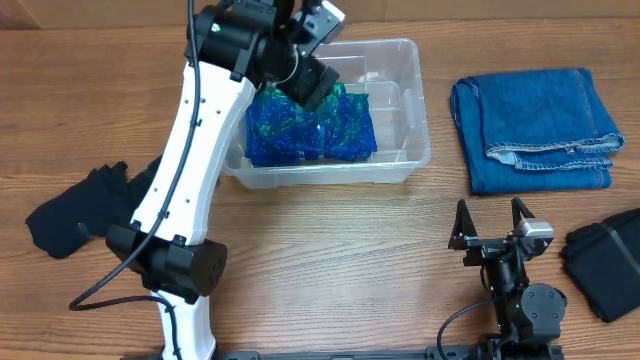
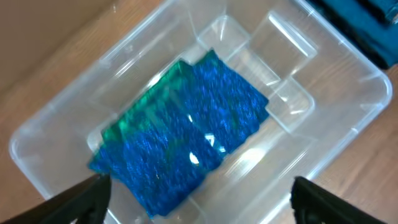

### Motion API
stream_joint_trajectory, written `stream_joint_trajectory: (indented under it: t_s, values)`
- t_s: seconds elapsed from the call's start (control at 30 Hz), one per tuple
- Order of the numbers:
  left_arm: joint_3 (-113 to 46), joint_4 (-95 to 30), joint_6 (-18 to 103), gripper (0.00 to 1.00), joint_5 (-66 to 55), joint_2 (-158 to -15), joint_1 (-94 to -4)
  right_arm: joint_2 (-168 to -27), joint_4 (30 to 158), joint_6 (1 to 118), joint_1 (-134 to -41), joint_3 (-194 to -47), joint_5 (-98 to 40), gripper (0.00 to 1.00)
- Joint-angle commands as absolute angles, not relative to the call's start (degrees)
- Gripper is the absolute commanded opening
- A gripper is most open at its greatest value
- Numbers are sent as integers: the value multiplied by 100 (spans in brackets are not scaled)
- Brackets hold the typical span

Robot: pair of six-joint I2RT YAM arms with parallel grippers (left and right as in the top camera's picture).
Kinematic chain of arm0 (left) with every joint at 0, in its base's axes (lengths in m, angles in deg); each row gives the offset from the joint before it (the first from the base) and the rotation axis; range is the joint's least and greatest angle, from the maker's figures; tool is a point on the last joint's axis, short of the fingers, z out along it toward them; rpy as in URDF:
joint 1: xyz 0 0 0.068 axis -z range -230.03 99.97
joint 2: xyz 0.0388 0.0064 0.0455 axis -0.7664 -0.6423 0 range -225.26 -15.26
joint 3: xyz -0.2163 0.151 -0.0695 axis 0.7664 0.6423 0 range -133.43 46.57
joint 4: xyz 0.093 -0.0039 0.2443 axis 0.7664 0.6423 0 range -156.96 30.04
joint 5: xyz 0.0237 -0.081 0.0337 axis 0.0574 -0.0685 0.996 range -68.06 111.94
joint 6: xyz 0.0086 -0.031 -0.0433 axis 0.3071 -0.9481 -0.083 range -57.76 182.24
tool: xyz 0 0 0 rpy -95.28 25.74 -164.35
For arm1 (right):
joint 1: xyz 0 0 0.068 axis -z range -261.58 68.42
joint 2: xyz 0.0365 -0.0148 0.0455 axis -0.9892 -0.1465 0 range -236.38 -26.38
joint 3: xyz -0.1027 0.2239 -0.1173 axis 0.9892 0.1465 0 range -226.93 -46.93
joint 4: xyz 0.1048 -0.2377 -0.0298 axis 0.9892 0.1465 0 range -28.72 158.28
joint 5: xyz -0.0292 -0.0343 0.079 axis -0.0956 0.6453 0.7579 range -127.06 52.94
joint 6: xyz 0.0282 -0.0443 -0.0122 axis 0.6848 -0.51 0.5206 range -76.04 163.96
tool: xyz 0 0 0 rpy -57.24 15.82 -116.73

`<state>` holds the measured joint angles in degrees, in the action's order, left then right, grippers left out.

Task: Pack container
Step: 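Carry the sparkly fabric with the left gripper into the bin's left side, then grasp the black cloth with the left gripper and place it in the bin's right side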

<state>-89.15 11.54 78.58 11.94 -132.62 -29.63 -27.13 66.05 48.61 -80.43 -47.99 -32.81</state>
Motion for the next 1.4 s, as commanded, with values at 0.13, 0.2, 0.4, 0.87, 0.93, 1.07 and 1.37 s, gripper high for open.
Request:
stream_joint_trajectory:
  t_s: [0.13,0.2,0.4,0.87,0.93,1.07,1.37]
  values:
    - [-8935,2183,7207,100,1113,-11708,-4023,-2676,6588,4843,-8006,-4740,-3314,100]
    - [-8935,2568,6774,100,1690,-11328,-4344,-2676,6588,4843,-8006,-4740,-3314,100]
    - [-8368,2863,5836,100,2105,-11323,-5914,-2676,6588,4843,-8006,-4740,-3314,100]
    - [-2729,-1399,6772,100,1220,-11396,-6757,-2676,6588,4843,-8006,-4740,-3314,100]
    - [-2594,-2011,7117,100,942,-11476,-6705,-2676,6588,4843,-8006,-4740,-3314,100]
    - [-2589,-2730,8702,99,728,-11664,-6320,-2676,6588,4843,-8006,-4740,-3314,100]
    - [-2589,-2665,9849,88,1535,-12178,-5912,-2676,6585,4843,-8006,-4740,-3314,100]
